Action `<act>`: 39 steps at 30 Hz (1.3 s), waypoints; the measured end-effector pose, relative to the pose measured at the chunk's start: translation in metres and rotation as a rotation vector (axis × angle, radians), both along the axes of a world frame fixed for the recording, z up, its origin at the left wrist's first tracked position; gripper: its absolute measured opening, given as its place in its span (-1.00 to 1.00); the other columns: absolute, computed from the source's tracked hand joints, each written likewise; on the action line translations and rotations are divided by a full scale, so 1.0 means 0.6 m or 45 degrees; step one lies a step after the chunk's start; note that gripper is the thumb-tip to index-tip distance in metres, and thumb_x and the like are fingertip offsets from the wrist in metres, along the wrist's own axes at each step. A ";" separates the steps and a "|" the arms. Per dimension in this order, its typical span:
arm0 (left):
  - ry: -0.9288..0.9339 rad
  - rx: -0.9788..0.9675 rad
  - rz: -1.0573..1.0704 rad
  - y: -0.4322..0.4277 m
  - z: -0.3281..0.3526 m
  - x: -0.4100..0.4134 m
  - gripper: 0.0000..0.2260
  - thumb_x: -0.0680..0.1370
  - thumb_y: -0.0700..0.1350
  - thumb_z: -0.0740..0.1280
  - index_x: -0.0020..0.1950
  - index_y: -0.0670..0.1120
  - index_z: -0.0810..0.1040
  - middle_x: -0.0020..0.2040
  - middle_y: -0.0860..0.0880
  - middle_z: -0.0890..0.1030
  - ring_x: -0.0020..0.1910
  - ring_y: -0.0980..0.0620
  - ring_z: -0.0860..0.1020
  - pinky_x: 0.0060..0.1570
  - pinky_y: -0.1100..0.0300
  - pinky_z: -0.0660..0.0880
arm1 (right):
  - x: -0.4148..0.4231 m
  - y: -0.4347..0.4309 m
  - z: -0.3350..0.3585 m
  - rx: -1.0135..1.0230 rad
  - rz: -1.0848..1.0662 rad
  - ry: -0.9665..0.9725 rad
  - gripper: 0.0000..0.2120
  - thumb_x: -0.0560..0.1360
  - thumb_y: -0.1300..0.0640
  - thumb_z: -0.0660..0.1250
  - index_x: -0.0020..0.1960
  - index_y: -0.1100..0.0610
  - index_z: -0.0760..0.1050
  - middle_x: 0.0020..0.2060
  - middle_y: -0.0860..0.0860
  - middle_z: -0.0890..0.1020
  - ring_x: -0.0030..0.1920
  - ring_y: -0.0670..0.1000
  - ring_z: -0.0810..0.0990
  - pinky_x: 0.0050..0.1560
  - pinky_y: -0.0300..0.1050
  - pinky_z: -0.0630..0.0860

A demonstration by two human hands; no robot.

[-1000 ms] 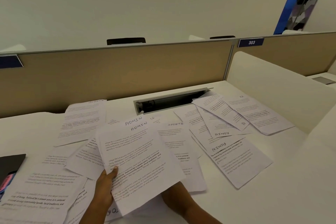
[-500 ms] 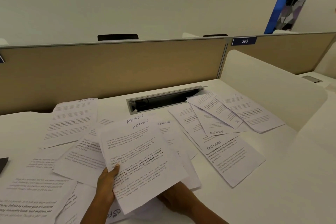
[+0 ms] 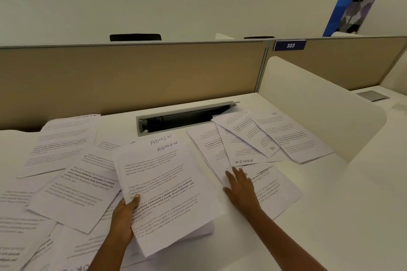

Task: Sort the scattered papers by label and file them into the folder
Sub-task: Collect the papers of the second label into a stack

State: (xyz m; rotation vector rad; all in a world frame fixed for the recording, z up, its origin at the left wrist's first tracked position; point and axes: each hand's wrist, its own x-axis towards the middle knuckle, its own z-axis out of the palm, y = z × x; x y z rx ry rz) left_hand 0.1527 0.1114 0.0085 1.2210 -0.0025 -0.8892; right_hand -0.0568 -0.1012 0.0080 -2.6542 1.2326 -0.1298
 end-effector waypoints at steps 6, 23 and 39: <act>-0.031 0.057 0.046 -0.017 0.002 -0.027 -0.68 0.57 -0.20 0.21 0.33 -0.18 0.40 0.09 -0.18 0.57 -0.04 -0.14 0.55 -0.32 0.06 0.60 | -0.021 -0.050 0.004 0.073 0.107 0.199 -0.46 0.58 -0.10 0.05 0.49 0.06 0.05 0.49 0.07 0.09 0.48 0.09 0.08 0.40 0.06 0.13; -0.093 0.137 0.182 -0.022 -0.006 -0.057 -0.66 0.57 -0.18 0.21 0.36 -0.17 0.37 0.25 -0.22 0.50 0.16 -0.24 0.49 -0.07 0.00 0.55 | 0.001 -0.079 0.018 0.039 0.055 0.093 -0.51 0.51 0.26 0.15 0.42 0.16 0.15 0.29 0.16 0.39 0.27 0.15 0.36 0.19 -0.02 0.42; -0.097 -0.014 0.201 -0.030 0.033 -0.060 -0.68 0.57 -0.15 0.20 0.33 -0.12 0.41 0.23 -0.17 0.52 0.08 -0.14 0.53 -0.26 0.07 0.61 | -0.036 -0.199 0.229 0.007 -0.331 -1.389 -0.66 0.50 0.38 0.14 0.26 0.27 0.41 0.15 0.19 0.56 0.04 0.12 0.54 -0.05 -0.32 0.38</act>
